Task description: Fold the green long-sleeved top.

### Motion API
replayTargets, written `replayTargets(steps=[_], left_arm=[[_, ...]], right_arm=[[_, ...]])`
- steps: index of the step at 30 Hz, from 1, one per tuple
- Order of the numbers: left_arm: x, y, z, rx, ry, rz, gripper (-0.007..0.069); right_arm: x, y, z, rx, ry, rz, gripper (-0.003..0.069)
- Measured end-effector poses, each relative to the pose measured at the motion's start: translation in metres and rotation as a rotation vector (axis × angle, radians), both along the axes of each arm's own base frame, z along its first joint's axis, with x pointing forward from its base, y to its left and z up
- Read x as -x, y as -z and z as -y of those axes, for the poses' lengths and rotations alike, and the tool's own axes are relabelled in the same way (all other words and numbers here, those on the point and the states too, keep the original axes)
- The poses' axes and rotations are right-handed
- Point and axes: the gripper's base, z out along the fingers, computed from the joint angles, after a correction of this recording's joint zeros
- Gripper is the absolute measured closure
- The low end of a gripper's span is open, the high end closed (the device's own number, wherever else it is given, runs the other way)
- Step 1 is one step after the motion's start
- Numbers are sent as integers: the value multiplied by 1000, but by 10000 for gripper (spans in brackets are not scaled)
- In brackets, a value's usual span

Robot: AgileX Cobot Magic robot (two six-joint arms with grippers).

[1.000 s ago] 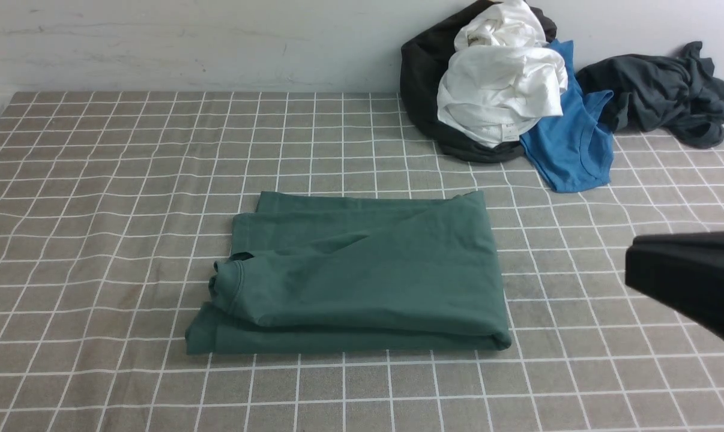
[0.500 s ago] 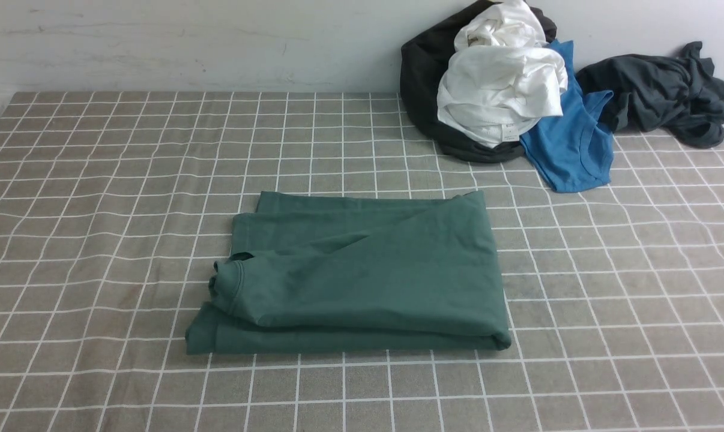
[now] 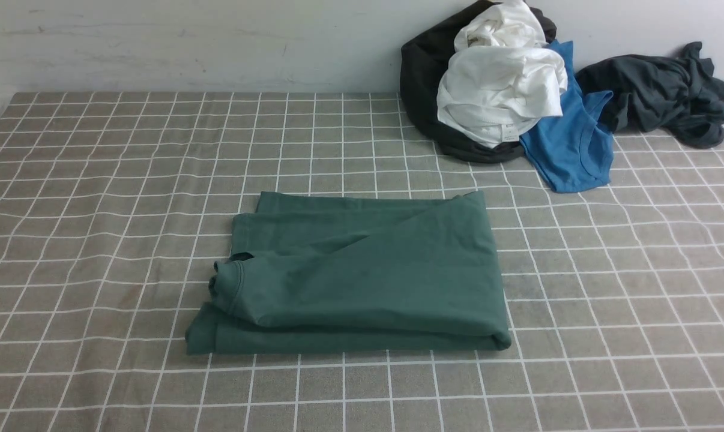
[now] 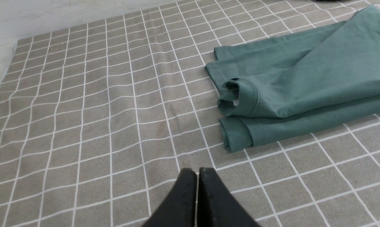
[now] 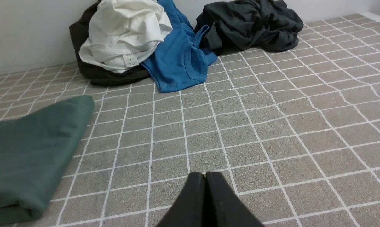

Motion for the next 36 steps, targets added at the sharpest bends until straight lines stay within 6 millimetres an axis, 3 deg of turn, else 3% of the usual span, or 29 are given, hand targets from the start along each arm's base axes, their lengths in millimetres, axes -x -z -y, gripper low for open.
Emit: replayTargets(steps=[36], left_arm=[[-3,5,0,2,-4,0,631]], right_arm=[[0,0,0,9,-2,-1,673]])
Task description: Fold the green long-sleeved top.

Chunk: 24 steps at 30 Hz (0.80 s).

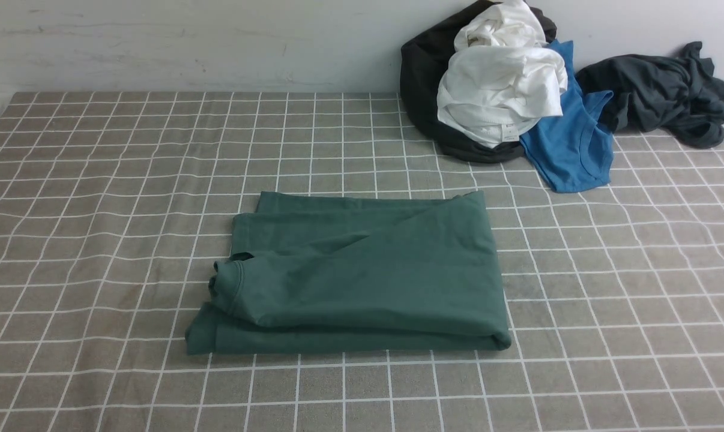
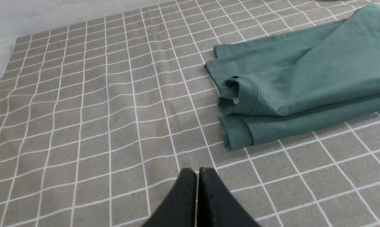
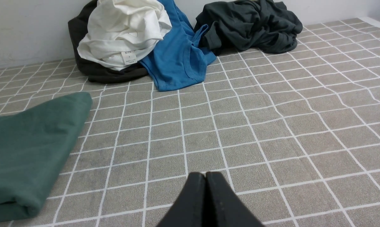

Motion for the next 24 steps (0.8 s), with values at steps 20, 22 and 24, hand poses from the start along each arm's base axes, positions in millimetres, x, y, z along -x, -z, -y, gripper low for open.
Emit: replayTargets(steps=[20,22,24], left_arm=[[-24,99,-13,87,-218,92,631],[-24,99,-13,86,-218,89,631],[-24,99,-13,95,-221,90,631]], right_arm=[[0,0,0,1,0,-1,673],[0,0,0,1,0,-1,673],[0,0,0,1,0,-1,673]])
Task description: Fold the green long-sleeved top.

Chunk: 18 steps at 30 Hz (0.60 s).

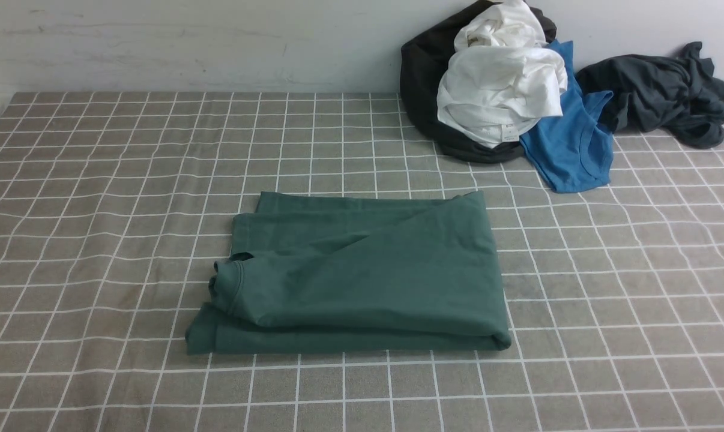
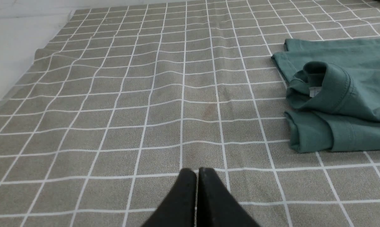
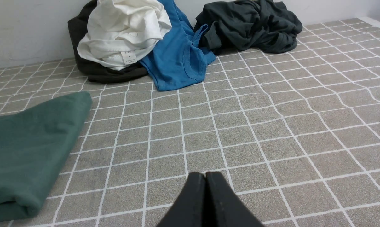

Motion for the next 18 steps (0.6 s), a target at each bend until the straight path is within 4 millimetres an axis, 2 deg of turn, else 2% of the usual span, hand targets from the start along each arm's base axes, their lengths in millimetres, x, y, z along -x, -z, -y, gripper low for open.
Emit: replayTargets(steps=[18], left_arm=[[0,0,0,9,-3,0,631]], right_arm=[[0,0,0,0,0,0,673]])
